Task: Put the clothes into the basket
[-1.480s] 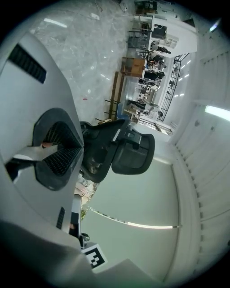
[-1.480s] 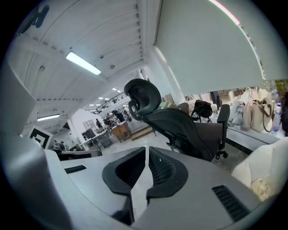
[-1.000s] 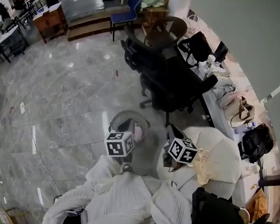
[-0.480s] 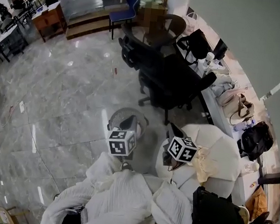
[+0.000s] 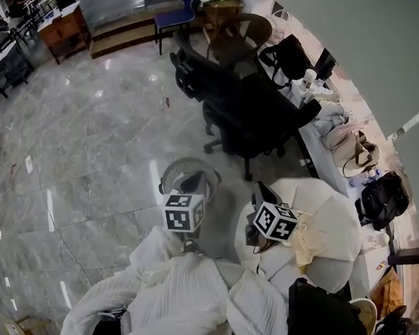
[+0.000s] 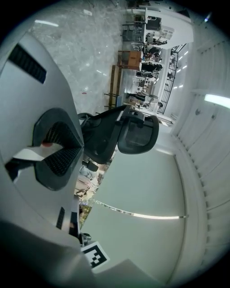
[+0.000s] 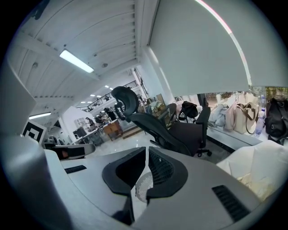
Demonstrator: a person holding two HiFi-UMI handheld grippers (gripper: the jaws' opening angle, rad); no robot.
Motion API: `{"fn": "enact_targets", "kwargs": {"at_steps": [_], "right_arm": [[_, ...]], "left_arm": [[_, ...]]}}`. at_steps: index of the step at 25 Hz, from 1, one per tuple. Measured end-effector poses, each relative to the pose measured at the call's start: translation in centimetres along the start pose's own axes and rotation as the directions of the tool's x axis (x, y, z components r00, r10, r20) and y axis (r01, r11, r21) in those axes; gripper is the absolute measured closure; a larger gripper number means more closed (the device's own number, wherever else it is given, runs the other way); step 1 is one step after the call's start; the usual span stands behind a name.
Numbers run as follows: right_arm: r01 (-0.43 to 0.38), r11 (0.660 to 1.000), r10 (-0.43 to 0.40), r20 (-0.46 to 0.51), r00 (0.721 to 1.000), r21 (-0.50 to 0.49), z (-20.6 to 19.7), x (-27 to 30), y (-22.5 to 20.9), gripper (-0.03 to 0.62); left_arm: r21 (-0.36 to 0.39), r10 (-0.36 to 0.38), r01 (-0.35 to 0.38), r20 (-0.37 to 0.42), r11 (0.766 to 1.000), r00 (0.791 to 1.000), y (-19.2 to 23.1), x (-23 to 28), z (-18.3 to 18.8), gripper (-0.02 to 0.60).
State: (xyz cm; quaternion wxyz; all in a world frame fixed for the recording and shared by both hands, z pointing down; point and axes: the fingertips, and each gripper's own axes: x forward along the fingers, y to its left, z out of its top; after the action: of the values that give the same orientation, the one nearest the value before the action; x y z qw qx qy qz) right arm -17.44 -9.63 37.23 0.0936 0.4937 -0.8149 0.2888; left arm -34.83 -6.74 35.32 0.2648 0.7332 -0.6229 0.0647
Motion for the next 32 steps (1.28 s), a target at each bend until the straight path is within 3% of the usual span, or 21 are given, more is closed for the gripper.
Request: {"fn": "enact_targets", "kwargs": {"at_steps": [7, 13, 19, 24, 28, 32], "right_arm": [[0.082, 0.995, -0.082, 0.002, 0.997, 0.057, -1.4, 0.2, -0.9, 0.557], [0.202, 0.970, -0.207, 0.022, 0.978, 0.132, -2.6, -1.0, -2.9, 0.557], [0.381, 0.890, -0.402, 0.038, 0.915, 0.251, -4.3, -6.0, -7.3, 0.557], [0.474, 0.828, -0.507, 0.041, 0.861, 0.299, -5.1, -11.2, -11.0, 0.557], [0.514, 0.779, -0.565, 0.046, 0.824, 0.359, -5.5, -15.3, -14.2, 0.557], [0.524, 0.754, -0.581, 0.029, 0.814, 0.397, -6.4, -18.0, -17.5, 0.557]], "left_arm": [[0.035, -0.067, 0.070, -0.060, 0.997, 0.996, 0.2, 1.6, -0.9, 0.575], [0.072, -0.177, 0.187, -0.135, 0.980, 0.975, -1.3, 4.3, -1.8, 0.575], [0.123, -0.331, 0.365, -0.235, 0.923, 0.914, -6.7, 7.4, -3.6, 0.575], [0.132, -0.385, 0.433, -0.282, 0.892, 0.879, -11.3, 9.3, -5.4, 0.575], [0.143, -0.422, 0.486, -0.329, 0.862, 0.845, -16.5, 9.8, -7.3, 0.575], [0.158, -0.439, 0.519, -0.365, 0.840, 0.821, -21.3, 9.5, -9.1, 0.575]]}}
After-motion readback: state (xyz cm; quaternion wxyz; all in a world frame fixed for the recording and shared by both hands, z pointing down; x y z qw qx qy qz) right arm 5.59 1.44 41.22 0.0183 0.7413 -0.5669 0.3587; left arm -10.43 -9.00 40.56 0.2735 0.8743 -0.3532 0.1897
